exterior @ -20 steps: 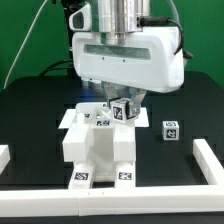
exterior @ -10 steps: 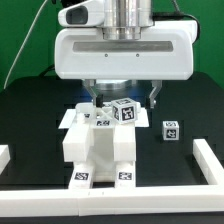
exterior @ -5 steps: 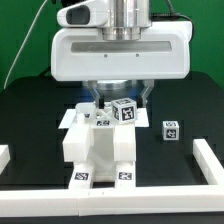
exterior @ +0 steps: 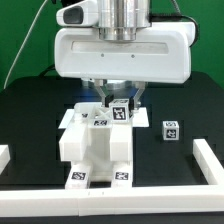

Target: Assemble chair

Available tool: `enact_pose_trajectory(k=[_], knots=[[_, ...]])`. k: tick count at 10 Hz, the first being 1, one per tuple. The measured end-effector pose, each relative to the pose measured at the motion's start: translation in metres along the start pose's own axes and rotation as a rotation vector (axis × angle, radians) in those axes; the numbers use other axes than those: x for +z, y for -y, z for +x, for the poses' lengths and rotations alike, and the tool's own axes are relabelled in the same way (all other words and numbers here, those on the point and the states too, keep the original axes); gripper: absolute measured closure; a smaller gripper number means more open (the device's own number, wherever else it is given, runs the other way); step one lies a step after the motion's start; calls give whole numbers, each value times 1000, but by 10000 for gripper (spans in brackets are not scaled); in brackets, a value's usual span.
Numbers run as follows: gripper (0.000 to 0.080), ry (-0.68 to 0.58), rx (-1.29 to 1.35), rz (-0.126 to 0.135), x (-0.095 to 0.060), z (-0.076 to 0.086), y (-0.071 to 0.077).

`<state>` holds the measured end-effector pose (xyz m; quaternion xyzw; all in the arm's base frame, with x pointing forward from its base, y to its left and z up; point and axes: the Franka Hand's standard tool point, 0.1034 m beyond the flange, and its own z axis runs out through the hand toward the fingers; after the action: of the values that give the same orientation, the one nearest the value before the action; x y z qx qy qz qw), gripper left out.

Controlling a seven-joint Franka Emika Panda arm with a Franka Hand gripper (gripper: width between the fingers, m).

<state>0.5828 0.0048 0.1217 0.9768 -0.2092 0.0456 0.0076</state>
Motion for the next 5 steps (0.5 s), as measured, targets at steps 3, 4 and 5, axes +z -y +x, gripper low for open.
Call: enact_pose_trajectory(k=[3, 4, 5], knots=[[518, 3, 308, 4, 0, -1, 3], [518, 15, 408, -3, 1, -1, 3], [518, 31, 548, -2, 1, -1, 3]])
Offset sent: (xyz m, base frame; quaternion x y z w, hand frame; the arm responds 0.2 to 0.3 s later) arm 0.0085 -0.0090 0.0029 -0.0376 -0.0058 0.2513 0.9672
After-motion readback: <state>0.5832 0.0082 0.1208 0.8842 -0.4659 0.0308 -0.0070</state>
